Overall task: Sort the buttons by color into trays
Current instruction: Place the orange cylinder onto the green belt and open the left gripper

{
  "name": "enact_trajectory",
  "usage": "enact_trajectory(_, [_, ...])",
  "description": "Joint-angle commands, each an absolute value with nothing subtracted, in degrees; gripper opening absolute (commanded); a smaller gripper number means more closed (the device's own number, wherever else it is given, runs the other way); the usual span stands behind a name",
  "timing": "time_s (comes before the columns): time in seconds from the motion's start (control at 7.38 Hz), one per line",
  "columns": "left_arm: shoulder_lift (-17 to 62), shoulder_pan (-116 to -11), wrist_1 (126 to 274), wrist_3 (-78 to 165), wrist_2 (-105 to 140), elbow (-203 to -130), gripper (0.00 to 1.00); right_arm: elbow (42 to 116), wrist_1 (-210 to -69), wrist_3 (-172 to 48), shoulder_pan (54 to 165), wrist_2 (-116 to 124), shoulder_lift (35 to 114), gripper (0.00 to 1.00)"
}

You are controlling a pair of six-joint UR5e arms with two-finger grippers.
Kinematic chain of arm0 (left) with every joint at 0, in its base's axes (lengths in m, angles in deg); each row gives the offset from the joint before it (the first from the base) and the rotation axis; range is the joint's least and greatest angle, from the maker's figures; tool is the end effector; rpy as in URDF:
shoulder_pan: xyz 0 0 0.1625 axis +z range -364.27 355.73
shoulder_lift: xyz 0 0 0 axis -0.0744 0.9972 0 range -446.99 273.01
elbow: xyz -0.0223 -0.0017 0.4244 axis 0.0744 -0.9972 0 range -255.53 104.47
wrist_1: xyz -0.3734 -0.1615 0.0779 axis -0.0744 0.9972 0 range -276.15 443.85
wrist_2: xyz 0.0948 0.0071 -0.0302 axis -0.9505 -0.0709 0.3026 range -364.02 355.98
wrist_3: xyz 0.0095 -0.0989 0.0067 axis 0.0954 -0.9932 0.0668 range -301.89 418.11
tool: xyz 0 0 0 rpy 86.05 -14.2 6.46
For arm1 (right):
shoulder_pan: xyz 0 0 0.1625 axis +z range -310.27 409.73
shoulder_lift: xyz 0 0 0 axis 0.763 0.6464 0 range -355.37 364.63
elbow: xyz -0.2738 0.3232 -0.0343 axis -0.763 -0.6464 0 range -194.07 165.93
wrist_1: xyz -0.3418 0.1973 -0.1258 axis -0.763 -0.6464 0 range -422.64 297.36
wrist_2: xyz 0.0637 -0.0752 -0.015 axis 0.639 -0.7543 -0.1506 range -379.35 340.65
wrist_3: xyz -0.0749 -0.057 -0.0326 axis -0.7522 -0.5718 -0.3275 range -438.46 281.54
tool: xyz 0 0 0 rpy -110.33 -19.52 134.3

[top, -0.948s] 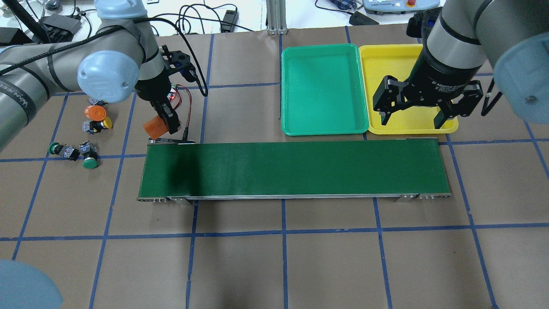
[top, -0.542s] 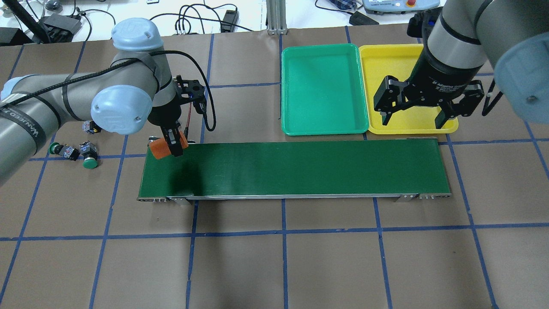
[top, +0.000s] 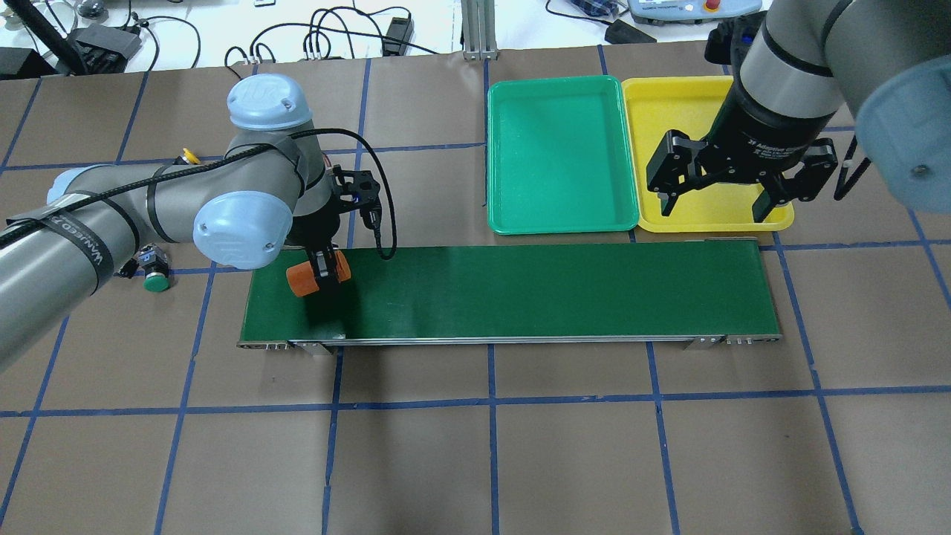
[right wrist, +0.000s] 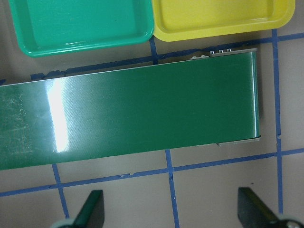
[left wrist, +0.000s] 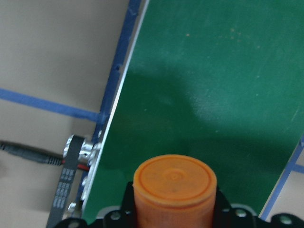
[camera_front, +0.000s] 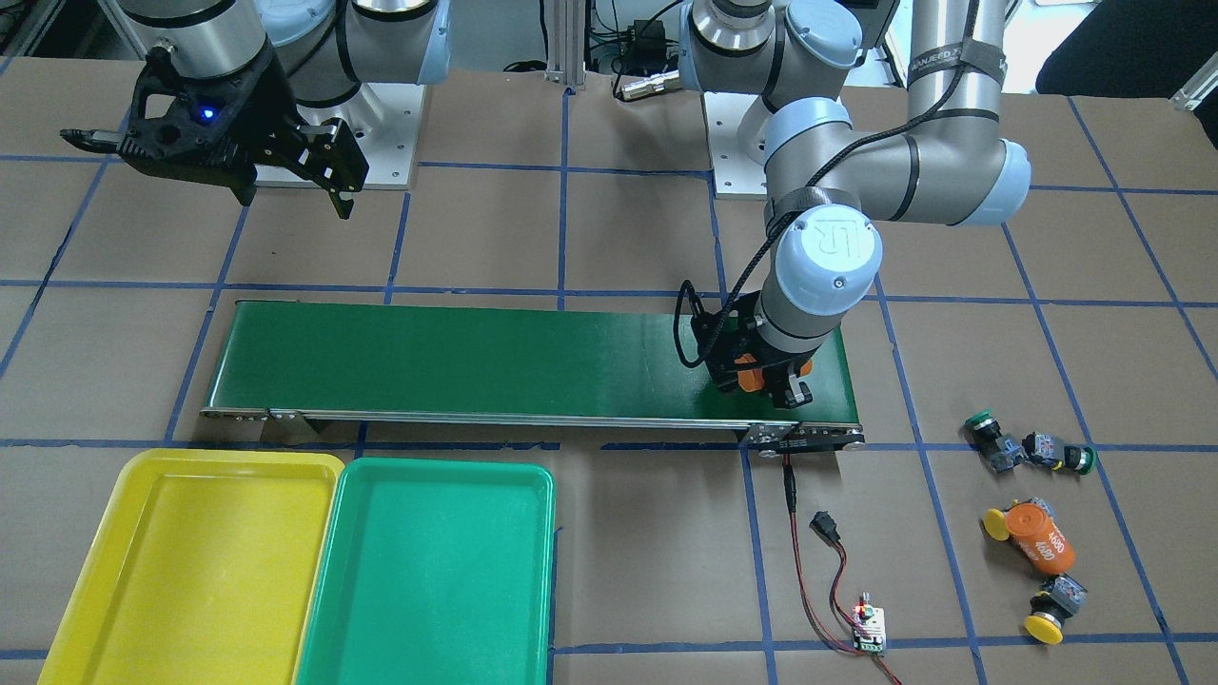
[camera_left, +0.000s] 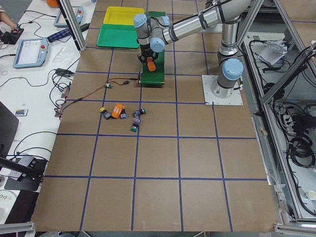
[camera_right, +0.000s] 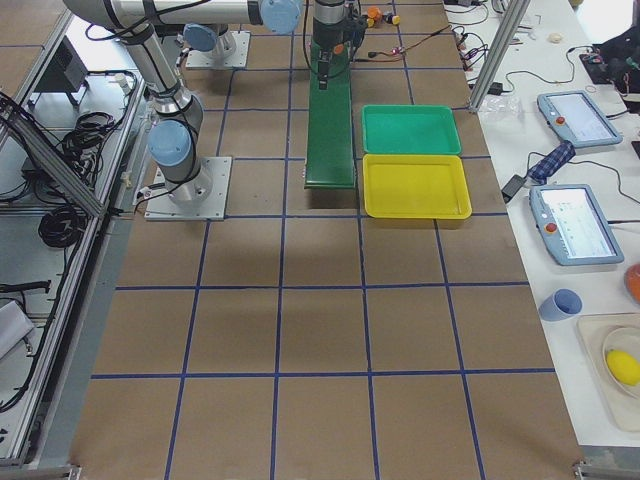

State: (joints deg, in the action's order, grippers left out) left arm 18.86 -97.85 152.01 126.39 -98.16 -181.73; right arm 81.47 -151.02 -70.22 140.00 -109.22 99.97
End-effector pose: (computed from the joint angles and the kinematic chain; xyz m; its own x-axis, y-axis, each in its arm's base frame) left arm -0.1589 -0.5201 0.2478 -0.3110 0.9403 0.1384 0.9468 0.2938 0.1316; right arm 0.1356 -0.4485 0.4815 -0.9903 0.1387 0.0024 0.1387 0.9898 0.0317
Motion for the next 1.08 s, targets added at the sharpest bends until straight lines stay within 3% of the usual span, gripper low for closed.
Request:
enact_trajectory(0.0, [18.23,-98.92,150.47,125.44,-97.1,-182.14,0.71,81.47,-151.14,-70.2,140.0,-109.08,99.91,1.0])
enact_trajectory(0.41, [13.66,-98.06,155.11,122.64,-94.9,-180.39,0.75,81.64,-150.7,-70.2,140.0,-109.35,99.99,1.0])
enact_trajectory(0.54, [13.65,-96.92,157.04,118.54,-96.12,-177.16,0.83,81.64,-150.96,-70.2,140.0,-109.17,99.99,1.0])
enact_trajectory(0.81, [17.58,-84.41,157.32,109.12,-98.33,-171.0,0.85,81.64,-151.05,-70.37,140.0,-109.08,99.91,1.0])
enact_trajectory(0.95, [19.43,-78.68,157.32,100.56,-97.72,-169.06,0.97,81.64,-151.05,-70.37,140.0,-109.34,99.82,1.0])
